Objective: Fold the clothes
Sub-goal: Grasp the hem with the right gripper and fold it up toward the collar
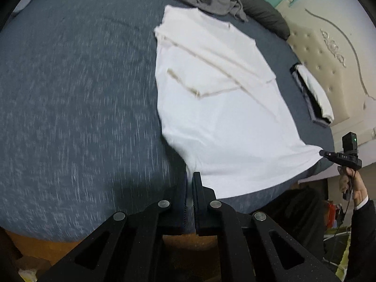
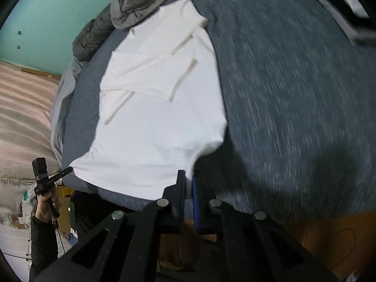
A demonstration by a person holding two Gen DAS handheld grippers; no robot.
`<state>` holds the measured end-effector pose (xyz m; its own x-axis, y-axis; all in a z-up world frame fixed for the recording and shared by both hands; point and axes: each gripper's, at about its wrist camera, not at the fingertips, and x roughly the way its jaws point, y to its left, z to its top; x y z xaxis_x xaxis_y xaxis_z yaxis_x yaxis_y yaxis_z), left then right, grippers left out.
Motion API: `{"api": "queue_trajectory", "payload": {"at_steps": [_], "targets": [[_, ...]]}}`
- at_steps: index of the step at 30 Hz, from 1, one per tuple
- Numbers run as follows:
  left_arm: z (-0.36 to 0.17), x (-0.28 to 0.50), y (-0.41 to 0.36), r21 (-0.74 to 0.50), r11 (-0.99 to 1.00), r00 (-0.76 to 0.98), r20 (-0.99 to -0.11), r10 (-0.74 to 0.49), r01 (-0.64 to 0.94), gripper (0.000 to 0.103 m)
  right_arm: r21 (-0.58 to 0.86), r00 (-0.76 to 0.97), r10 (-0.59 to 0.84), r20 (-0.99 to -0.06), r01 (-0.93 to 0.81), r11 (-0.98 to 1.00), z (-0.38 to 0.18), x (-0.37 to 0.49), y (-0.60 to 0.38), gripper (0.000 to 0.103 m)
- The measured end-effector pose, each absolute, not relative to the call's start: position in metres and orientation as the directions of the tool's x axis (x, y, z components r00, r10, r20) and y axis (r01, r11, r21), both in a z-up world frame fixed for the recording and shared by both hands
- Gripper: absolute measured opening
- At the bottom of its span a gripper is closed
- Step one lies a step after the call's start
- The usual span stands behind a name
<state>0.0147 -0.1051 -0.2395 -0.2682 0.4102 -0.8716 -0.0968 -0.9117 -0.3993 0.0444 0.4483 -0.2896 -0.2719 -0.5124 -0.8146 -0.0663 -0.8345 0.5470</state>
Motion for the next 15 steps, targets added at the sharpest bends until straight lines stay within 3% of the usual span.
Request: {"api": "queue_trajectory", "payload": {"at_steps": [15], "targets": [[-0.201,-0.109,-0.122,-0.456,-0.889,-0.378,-0.816,0.437,-0.043,0.005,0.564,-0.385,-0.512,-0.768,-0.028,-0.826,-0.235,-0.085,0.455,0.005]]}}
